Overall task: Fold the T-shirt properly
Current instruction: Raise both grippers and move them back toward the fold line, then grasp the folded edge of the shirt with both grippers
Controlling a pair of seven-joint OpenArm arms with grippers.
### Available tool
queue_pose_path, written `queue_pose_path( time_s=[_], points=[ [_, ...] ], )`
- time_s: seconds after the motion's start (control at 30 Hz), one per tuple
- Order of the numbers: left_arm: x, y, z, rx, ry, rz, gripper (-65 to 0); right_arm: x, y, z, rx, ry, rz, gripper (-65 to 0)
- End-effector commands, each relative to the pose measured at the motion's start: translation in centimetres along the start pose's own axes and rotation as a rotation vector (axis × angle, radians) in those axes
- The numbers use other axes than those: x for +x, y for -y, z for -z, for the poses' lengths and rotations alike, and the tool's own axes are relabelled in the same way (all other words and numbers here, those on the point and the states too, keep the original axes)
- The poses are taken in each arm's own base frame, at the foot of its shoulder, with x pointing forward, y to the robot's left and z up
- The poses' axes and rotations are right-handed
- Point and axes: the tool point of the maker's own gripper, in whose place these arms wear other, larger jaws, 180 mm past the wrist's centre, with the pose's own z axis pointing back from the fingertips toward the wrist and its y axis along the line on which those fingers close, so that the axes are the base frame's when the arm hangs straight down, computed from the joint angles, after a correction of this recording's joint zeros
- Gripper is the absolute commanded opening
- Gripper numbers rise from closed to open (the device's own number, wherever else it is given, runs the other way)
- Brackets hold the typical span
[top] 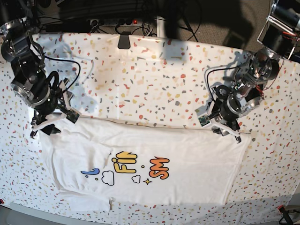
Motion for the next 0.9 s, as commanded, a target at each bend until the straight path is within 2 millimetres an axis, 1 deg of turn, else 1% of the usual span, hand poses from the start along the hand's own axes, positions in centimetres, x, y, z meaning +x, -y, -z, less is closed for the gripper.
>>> queue_pose_path(
  time_s=[0.0, 0.07, 0.13, 0.2, 0.27, 0.37, 0.43, 0.5, 0.57, 0.63, 0.67, 0.73, 0.83, 0.87],
  points=[
    [-0.1, -2.4, 0.0, 0.045, -0.005, 0.008, -40.2, 0.3, 1.0, -0.3, -0.009, 0.026, -0.027, -31.2],
    [-0.8, -3.4, 0.4, 0.053, -0.028, 0.005, -40.2, 0.2, 0.0, 0.1, 0.035, 0.040, -0.038, -31.2],
    [-1.8, -3.9, 0.9, 0.027, -0.058, 0.005, -40.2, -0.4, -0.6, 0.5, 0.054, 0.021, -0.040, -31.2],
    [-2.4, -4.7, 1.2, 0.026, -0.077, 0.003, -40.2, -1.3, -0.7, 0.8, 0.049, -0.011, -0.070, -31.2],
    [-2.5, -5.5, 1.4, 0.037, -0.080, 0.003, -40.2, -1.5, -0.5, 0.9, 0.037, -0.017, -0.090, -31.2],
    [-2.1, -6.4, 1.4, 0.050, -0.073, 0.003, -40.2, -1.3, -0.6, 1.0, 0.037, -0.002, -0.089, -31.2],
    [-1.9, -6.1, 1.4, 0.037, -0.064, -0.017, -40.2, -1.3, -0.6, 1.0, 0.039, 0.001, -0.087, -31.2],
    [-2.1, -4.6, 1.5, -0.016, -0.081, -0.004, -40.2, -1.5, -0.8, 1.2, 0.046, 0.000, -0.084, -31.2],
    [-2.0, -3.0, 1.8, -0.057, -0.100, 0.044, -40.2, -2.0, -1.1, 1.4, 0.054, -0.012, -0.079, -31.2],
    [-1.7, -1.7, 2.0, -0.075, -0.105, 0.141, -40.2, -2.5, -1.2, 1.5, 0.061, -0.023, -0.075, -31.2],
    [-1.4, -1.6, 2.1, -0.061, -0.098, 0.196, -40.2, -2.5, -1.3, 1.5, 0.062, -0.025, -0.074, -31.2],
    [-0.8, -2.0, 2.3, 0.001, -0.088, 0.261, -40.2, -2.5, -1.2, 1.5, 0.061, -0.024, -0.074, -31.3],
    [-0.6, -2.3, 2.4, 0.017, -0.089, 0.283, -40.3, -2.5, -1.2, 1.5, 0.060, -0.024, -0.073, -31.2],
    [-0.6, -2.4, 2.4, 0.019, -0.089, 0.283, -41.2, -2.5, -1.2, 1.5, 0.056, -0.023, -0.072, -31.3]
  ],
)
